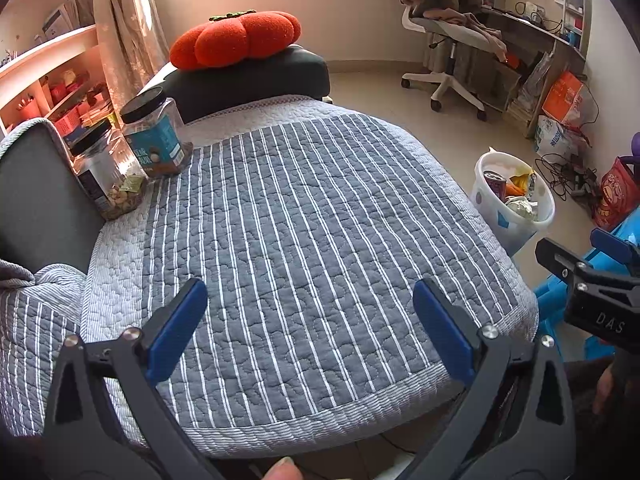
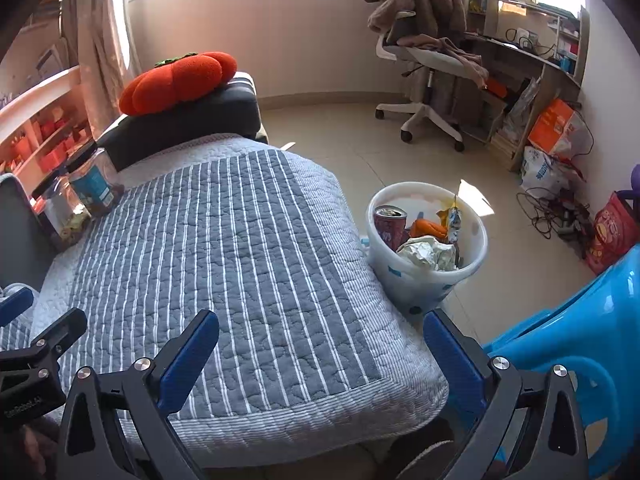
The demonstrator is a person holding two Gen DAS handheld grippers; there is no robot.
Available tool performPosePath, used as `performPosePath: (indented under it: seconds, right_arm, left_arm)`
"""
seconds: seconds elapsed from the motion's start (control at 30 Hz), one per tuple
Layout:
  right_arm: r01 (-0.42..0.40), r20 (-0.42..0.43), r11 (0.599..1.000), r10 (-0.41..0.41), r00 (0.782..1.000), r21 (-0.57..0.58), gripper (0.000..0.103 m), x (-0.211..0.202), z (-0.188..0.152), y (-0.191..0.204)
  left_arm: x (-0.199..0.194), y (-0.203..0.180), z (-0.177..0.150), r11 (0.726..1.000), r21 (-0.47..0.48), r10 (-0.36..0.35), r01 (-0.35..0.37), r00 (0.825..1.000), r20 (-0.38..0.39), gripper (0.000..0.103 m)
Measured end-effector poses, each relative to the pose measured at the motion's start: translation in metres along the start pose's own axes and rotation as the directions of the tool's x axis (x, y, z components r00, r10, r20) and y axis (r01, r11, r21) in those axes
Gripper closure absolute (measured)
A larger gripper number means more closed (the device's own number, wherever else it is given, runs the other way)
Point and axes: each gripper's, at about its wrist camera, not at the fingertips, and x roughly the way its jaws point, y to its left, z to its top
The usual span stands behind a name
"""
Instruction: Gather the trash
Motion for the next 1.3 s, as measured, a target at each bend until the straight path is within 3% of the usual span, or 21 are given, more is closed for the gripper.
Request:
performPosePath:
  seconds: [1.3]
  right_arm:
    - [-0.004,0.021,1.0,0.004,1.0,-0.001,0.0,-0.0043,0.0046,0.0067]
  left_arm:
    - [-0.0085,0.0018,0.0031,0.998,-0.033,-0.047,0.048,0.999,0.017,0.001]
